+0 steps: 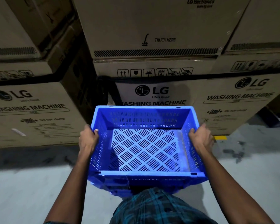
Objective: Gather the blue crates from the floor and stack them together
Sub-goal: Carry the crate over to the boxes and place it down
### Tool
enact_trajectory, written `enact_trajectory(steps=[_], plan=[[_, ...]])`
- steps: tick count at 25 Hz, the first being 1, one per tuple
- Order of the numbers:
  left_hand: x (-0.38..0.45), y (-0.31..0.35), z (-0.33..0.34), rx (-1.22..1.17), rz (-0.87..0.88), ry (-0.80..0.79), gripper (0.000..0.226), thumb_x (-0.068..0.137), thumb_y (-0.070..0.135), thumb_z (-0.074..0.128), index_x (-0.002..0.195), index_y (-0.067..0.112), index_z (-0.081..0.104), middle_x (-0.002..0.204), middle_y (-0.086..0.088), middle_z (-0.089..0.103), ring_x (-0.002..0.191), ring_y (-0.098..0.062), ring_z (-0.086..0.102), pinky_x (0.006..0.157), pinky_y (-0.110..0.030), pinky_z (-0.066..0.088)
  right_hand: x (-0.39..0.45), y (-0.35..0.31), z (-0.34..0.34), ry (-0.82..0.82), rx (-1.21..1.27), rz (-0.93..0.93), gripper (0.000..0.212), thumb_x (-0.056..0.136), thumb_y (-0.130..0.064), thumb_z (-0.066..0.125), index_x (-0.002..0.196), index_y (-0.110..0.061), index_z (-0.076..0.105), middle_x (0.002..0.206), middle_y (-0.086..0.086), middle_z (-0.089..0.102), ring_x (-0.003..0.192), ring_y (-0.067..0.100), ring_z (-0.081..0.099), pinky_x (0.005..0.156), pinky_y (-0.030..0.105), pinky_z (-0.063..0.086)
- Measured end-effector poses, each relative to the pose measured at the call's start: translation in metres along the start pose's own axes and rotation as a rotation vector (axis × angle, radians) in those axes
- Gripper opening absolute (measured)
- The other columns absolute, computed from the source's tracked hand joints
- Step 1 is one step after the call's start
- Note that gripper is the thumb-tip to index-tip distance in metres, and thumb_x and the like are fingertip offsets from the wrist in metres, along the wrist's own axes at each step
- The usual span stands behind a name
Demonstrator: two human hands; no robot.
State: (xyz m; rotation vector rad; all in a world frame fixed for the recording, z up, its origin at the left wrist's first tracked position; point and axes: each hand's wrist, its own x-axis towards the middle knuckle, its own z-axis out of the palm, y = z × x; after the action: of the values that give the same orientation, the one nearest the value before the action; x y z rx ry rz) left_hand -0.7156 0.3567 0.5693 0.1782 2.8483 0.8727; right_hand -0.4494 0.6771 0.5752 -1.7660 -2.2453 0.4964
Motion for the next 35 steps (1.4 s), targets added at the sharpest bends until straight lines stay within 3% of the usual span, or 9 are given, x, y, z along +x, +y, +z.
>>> enact_trajectory(steps=[3,9,13,15,17,23,26,29,35], plan=[[-0.012,-0.005,0.008,0.147,0.054,0.093,0.039,0.093,0.025,0.059,0.122,0.001,0.048,0.122,-0.026,0.055,0.108,-0.044,0.054,0.087,-0.051,0.048,-0.019,0.007,0.008,0.113,-0.078,-0.248,0.044,0.086,-0.028,0.06,0.124,-0.007,0.051,0.118,0.02,0.059,0.106,0.04,0.055,0.087,0.048,0.044],[-0.067,0.001,0.029,0.244,0.308,0.156,0.045,0.088,0.029,0.063,0.128,0.01,0.053,0.14,-0.017,0.048,0.131,-0.037,0.042,0.102,-0.053,0.034,-0.072,0.015,0.014,0.039,0.034,-0.363,0.044,0.086,-0.028,0.059,0.127,-0.014,0.053,0.13,0.012,0.058,0.131,0.036,0.044,0.103,0.052,0.033],[-0.107,0.007,0.029,-0.037,0.655,-0.225,0.039,0.092,0.046,0.063,0.118,0.017,0.065,0.115,-0.001,0.071,0.107,-0.019,0.066,0.092,-0.038,0.05,-0.113,0.015,0.006,-0.358,0.267,-0.539,0.042,0.091,-0.048,0.057,0.121,-0.018,0.06,0.115,0.002,0.069,0.109,0.02,0.064,0.093,0.04,0.051],[-0.122,0.008,0.02,-0.042,0.739,-0.487,0.051,0.082,0.062,0.066,0.116,0.024,0.067,0.112,0.01,0.072,0.103,-0.006,0.066,0.087,-0.026,0.052,-0.132,0.015,-0.003,-0.558,0.139,-0.723,0.051,0.085,-0.068,0.052,0.117,-0.029,0.062,0.11,-0.011,0.07,0.103,0.007,0.065,0.085,0.033,0.052],[-0.124,0.002,0.017,0.095,0.807,-0.578,0.07,0.069,0.077,0.066,0.118,0.027,0.068,0.114,0.013,0.072,0.105,-0.004,0.066,0.084,-0.02,0.049,-0.142,0.013,-0.005,-0.563,-0.1,-0.887,0.059,0.078,-0.08,0.049,0.114,-0.036,0.063,0.11,-0.017,0.071,0.101,0.005,0.064,0.075,0.029,0.045],[-0.117,-0.009,0.025,0.294,0.971,-0.465,0.081,0.071,0.082,0.036,0.116,0.022,0.067,0.111,0.003,0.073,0.104,-0.021,0.068,0.081,-0.033,0.054,-0.14,0.018,-0.003,-0.437,-0.063,-0.786,0.043,0.07,-0.07,0.069,0.101,-0.04,0.069,0.103,-0.022,0.071,0.097,0.0,0.065,0.073,0.025,0.05],[-0.119,-0.013,0.029,0.335,1.038,-0.343,0.067,0.078,0.078,0.038,0.11,0.026,0.067,0.102,0.005,0.074,0.096,-0.02,0.07,0.075,-0.032,0.053,-0.145,0.016,-0.001,-0.354,-0.128,-0.816,0.049,0.067,-0.073,0.067,0.1,-0.038,0.071,0.097,-0.017,0.073,0.098,0.008,0.065,0.088,0.035,0.039],[-0.125,-0.012,0.03,0.384,1.048,-0.312,0.053,0.085,0.071,0.05,0.11,0.027,0.065,0.102,0.005,0.074,0.095,-0.021,0.07,0.075,-0.033,0.05,-0.155,0.016,0.001,-0.231,-0.253,-0.757,0.05,0.063,-0.073,0.064,0.097,-0.038,0.071,0.095,-0.013,0.073,0.102,0.016,0.062,0.085,0.039,0.021],[-0.137,-0.009,0.024,0.377,1.036,-0.352,0.039,0.088,0.057,0.06,0.105,0.023,0.064,0.102,0.0,0.072,0.099,-0.026,0.068,0.076,-0.033,0.046,-0.182,0.035,0.012,-0.159,-0.107,-0.635,0.03,0.079,-0.047,0.073,0.104,-0.032,0.069,0.103,-0.009,0.068,0.111,0.018,0.058,0.093,0.036,0.018]])
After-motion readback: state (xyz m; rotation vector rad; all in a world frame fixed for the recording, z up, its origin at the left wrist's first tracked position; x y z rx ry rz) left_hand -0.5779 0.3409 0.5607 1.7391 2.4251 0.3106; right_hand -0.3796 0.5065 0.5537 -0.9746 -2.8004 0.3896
